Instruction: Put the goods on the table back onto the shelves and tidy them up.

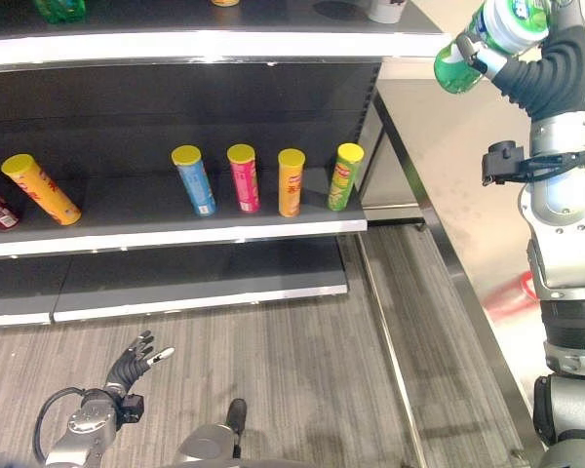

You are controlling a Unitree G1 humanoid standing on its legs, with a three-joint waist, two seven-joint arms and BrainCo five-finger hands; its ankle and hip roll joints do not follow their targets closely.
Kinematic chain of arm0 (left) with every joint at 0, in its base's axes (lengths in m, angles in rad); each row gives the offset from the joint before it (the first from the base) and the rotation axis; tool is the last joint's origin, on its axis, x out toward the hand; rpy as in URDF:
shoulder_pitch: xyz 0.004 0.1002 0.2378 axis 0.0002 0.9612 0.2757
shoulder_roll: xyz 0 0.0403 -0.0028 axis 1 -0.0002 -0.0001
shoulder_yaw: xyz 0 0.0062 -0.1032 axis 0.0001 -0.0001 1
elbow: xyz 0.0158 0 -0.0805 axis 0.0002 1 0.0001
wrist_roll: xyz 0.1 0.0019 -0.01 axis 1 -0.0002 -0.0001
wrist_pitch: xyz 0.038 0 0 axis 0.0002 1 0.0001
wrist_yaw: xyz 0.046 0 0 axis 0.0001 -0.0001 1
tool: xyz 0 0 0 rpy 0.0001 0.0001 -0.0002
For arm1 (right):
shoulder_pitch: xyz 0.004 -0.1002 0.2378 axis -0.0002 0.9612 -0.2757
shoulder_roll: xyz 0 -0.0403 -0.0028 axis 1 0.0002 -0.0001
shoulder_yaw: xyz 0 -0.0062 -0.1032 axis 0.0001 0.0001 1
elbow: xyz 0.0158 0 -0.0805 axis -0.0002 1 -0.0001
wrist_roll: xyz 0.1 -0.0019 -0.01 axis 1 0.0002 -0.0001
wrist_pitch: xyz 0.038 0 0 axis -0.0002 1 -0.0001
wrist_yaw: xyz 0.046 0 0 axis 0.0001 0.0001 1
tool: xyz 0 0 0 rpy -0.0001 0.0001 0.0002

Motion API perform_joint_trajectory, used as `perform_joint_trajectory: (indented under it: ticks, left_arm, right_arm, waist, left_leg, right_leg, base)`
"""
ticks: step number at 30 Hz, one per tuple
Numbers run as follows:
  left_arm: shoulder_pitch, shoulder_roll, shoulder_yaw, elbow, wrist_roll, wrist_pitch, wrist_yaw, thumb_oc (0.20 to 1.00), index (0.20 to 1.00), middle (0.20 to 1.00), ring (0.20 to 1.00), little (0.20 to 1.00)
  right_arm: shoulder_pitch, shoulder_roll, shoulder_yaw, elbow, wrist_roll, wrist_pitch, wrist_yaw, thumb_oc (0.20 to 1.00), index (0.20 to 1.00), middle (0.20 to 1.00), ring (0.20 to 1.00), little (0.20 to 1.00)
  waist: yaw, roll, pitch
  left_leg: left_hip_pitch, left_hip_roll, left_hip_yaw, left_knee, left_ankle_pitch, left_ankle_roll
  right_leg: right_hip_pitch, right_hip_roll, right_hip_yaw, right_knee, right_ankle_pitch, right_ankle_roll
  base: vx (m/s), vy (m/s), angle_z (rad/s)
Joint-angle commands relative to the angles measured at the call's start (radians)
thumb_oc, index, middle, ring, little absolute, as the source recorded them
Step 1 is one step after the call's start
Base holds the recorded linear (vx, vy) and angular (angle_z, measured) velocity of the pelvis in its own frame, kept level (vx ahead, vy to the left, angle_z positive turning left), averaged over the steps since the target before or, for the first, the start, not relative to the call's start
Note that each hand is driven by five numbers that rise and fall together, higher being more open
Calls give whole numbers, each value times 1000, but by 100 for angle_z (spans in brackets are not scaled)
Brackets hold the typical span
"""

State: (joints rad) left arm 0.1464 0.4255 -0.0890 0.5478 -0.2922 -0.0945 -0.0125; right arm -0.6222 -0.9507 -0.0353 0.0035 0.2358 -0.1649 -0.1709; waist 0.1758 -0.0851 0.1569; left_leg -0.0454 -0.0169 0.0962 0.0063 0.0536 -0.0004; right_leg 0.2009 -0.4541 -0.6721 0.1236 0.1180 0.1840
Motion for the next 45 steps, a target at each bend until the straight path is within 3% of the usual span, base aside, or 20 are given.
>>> perform_joint_trajectory:
  ticks: [1, 2, 3, 5, 10, 16, 18, 19, 20, 21, 23, 25, 27, 30, 33, 34, 37, 40, 43, 45]
  left_arm:
    - [-3, 65, -40, -75, 34, -31, -5, 1000, 1000, 1000, 1000, 1000]
    - [-4, 64, -40, -75, 34, -31, -5, 1000, 1000, 1000, 1000, 1000]
    - [-17, 75, -47, -77, 32, -32, -9, 1000, 1000, 1000, 1000, 1000]
    - [-25, 77, -52, -76, 32, -33, -10, 1000, 1000, 1000, 1000, 1000]
    - [-70, 74, -76, -65, 37, -30, -14, 1000, 1000, 1000, 1000, 1000]
    - [-76, 67, -83, -64, 34, -35, -13, 1000, 1000, 1000, 1000, 1000]
    - [-63, 68, -89, -76, 28, -32, -15, 1000, 1000, 1000, 1000, 1000]
    - [-50, 75, -86, -97, 16, -26, -14, 1000, 1000, 1000, 1000, 1000]
    - [-49, 73, -84, -98, 15, -26, -14, 1000, 1000, 1000, 1000, 1000]
    - [-41, 71, -77, -110, 7, -25, -15, 1000, 1000, 1000, 1000, 1000]
    - [-35, 65, -72, -111, -2, -26, -11, 1000, 1000, 1000, 1000, 1000]
    - [-24, 71, -69, -107, -27, -25, -4, 1000, 1000, 1000, 1000, 1000]
    - [-22, 64, -64, -107, -27, -25, -4, 1000, 1000, 1000, 1000, 1000]
    - [-20, 85, -77, -98, -22, -32, 2, 1000, 1000, 1000, 1000, 1000]
    - [-20, 90, -78, -101, -19, -33, 3, 1000, 1000, 1000, 1000, 1000]
    - [-18, 87, -88, -91, -14, -34, -4, 1000, 1000, 1000, 1000, 1000]
    - [-24, 107, -91, -87, 13, -38, -6, 1000, 1000, 1000, 1000, 1000]
    - [-13, 115, -74, -87, 22, -38, 1, 1000, 1000, 1000, 1000, 1000]
    - [-6, 127, -59, -93, 18, -42, 6, 1000, 1000, 1000, 1000, 1000]
    - [-12, 143, -50, -101, 6, -40, 10, 1000, 1000, 1000, 1000, 1000]
  right_arm:
    - [-43, -104, 17, 32, 67, -17, 12, 200, 200, 200, 200, 200]
    - [-44, -105, 17, 33, 68, -17, 13, 200, 200, 200, 200, 200]
    - [-68, -125, 31, 52, 95, -16, 20, 200, 200, 200, 200, 200]
    - [-95, -131, 43, 65, 125, -24, 21, 200, 200, 200, 200, 200]
    - [-177, -181, 122, 102, 174, -31, 41, 200, 200, 200, 200, 200]
    - [-229, -197, 163, 134, 206, -32, 55, 200, 200, 200, 200, 200]
    - [-253, -195, 197, 159, 234, -27, 68, 200, 200, 200, 200, 200]
    - [-326, -172, 255, 195, 283, -27, 80, 200, 200, 200, 200, 200]
    - [-334, -171, 262, 198, 284, -28, 81, 200, 200, 200, 200, 200]
    - [-398, -157, 309, 214, 311, -31, 84, 200, 200, 200, 200, 200]
    - [-438, -147, 344, 231, 329, -30, 89, 200, 200, 200, 200, 200]
    - [-540, -141, 430, 291, 350, -13, 95, 200, 200, 200, 200, 200]
    - [-564, -138, 453, 303, 353, -15, 96, 200, 200, 200, 200, 200]
    - [-623, -117, 489, 356, 365, -11, 95, 200, 200, 200, 200, 200]
    - [-639, -121, 499, 373, 363, -10, 95, 200, 200, 200, 200, 200]
    - [-633, -119, 486, 395, 357, -2, 91, 200, 200, 200, 200, 200]
    - [-608, -116, 478, 397, 307, 22, 95, 200, 200, 200, 200, 200]
    - [-601, -91, 473, 416, 277, 32, 95, 200, 200, 200, 200, 200]
    - [-621, -84, 491, 443, 261, 37, 93, 200, 200, 200, 200, 200]
    - [-655, -71, 527, 462, 234, 43, 90, 200, 200, 200, 200, 200]
  waist:
    - [-18, -3, -65]
    - [-17, -1, -66]
    - [-31, 13, -57]
    - [-41, 17, -48]
    - [-100, -3, 1]
    - [-101, -20, 0]
    - [-89, -27, -26]
    - [-77, -50, -27]
    - [-81, -48, -25]
    - [-65, -53, -6]
    - [-57, -53, 7]
    - [-42, -69, 8]
    - [-39, -63, 10]
    - [-22, -45, -19]
    - [-22, -41, -20]
    - [-29, -16, -48]
    - [-33, -20, -62]
    - [-25, -27, -58]
    - [-17, -28, -49]
    - [-12, -25, -33]
  left_leg:
    - [9, 12, -122, -39, -111, -44]
    - [7, 15, -121, -40, -111, -45]
    - [17, 18, -158, -41, -109, -45]
    - [23, 19, -175, -44, -107, -44]
    - [86, -37, -283, -61, -112, -35]
    - [87, -43, -319, -25, -140, -49]
    - [102, -1, -322, -21, -162, -74]
    - [79, 35, -319, 121, -204, -121]
    - [74, 34, -322, 131, -210, -121]
    - [20, 34, -317, 269, -171, -143]
    - [-14, 47, -301, 318, -148, -146]
    - [-45, 115, -269, 236, -137, -140]
    - [-30, 119, -260, 220, -133, -141]
    - [-78, 189, -327, -3, -26, -172]
    - [-88, 189, -331, -23, -17, -179]
    - [-56, 196, -337, -70, -8, -185]
    - [-16, 118, -278, -60, -53, -146]
    - [-1, 85, -237, -50, -82, -112]
    - [6, 84, -202, -43, -90, -101]
    - [26, 102, -169, -62, -88, -102]
  right_leg:
    - [-84, 38, 211, 95, -55, 25]
    - [-89, 40, 213, 98, -57, 22]
    - [-136, 105, 287, 59, -129, 10]
    - [-166, 148, 318, 22, -141, 4]
    - [-323, 333, 509, -122, -72, 16]
    - [-276, 333, 520, -149, -64, 2]
    - [-232, 349, 482, -177, -74, -11]
    - [-177, 358, 431, -180, -107, -36]
    - [-176, 359, 428, -180, -108, -36]
    - [-144, 363, 423, -183, -122, -50]
    - [-133, 362, 421, -183, -131, -53]
    - [-118, 350, 427, -197, -140, -37]
    - [-116, 352, 436, -199, -140, -38]
    - [-111, 346, 471, -209, -162, -22]
    - [-104, 342, 473, -210, -168, -23]
    - [-95, 335, 473, -211, -174, -14]
    - [-101, 221, 478, -201, -117, 40]
    - [-131, 167, 483, -163, -83, 66]
    - [-159, 152, 479, -110, -76, 68]
    - [-195, 182, 417, -99, -67, 57]
  base:
    - [74, 167, 107]
    - [42, 88, 91]
    - [59, 20, 106]
    - [86, 3, 52]
    - [181, -12, 38]
    - [100, -70, 80]
    - [273, -330, 19]
    - [323, -419, -2]
    - [209, -323, 23]
    - [19, -40, 51]
    - [16, -6, 37]
    - [83, 59, 6]
    - [67, 35, 27]
    - [151, 219, 13]
    - [70, 127, -8]
    - [191, 512, -40]
    - [120, 510, -32]
    - [16, 255, -20]
    - [-11, 127, -42]
    - [-14, 45, -35]
